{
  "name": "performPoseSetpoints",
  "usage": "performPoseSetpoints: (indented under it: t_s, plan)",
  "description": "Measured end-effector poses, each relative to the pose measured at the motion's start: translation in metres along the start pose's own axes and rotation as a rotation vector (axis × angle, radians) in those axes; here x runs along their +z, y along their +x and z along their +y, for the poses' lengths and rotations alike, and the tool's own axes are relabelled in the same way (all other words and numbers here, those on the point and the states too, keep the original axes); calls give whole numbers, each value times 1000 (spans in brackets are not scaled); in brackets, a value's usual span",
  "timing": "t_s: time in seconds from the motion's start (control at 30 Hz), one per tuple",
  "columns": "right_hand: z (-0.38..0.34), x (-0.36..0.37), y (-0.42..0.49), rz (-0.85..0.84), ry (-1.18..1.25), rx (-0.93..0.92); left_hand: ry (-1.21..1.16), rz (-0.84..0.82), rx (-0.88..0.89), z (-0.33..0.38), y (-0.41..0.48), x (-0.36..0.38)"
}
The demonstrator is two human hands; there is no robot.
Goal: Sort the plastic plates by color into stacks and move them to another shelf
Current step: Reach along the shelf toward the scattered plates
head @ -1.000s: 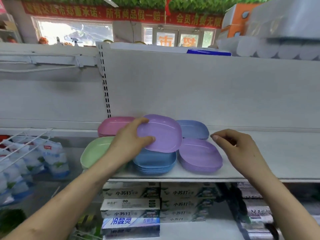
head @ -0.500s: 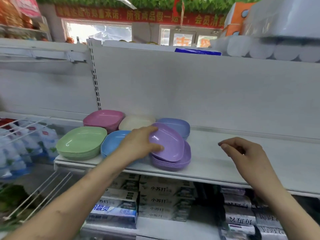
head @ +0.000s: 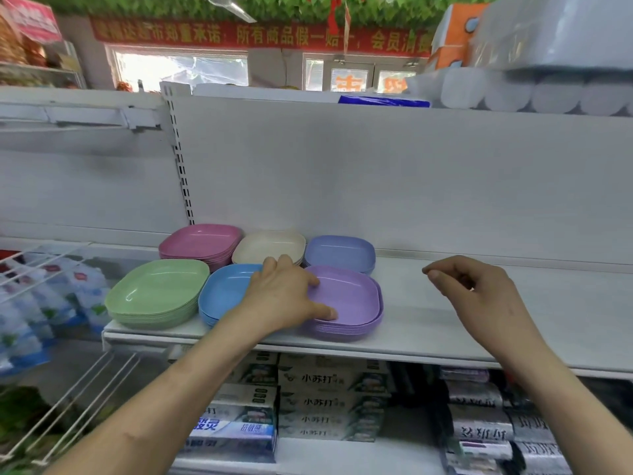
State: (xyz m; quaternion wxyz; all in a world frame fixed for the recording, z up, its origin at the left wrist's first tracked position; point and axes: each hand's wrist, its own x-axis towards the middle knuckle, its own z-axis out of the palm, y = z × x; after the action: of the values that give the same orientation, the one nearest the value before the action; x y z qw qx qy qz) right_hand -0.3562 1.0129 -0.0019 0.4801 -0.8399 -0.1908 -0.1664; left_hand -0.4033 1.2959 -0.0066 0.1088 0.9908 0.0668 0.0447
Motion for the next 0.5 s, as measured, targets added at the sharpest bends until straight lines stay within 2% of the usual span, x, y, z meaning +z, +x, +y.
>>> performPoseSetpoints:
  t_s: [0.37, 0.5]
  plan:
    - [11, 3, -1, -51, -21, -11, 53, 5, -6, 7, -2, 3]
    - [20, -15, 0, -89, -38, -8, 25, 136, 3, 19, 0, -13]
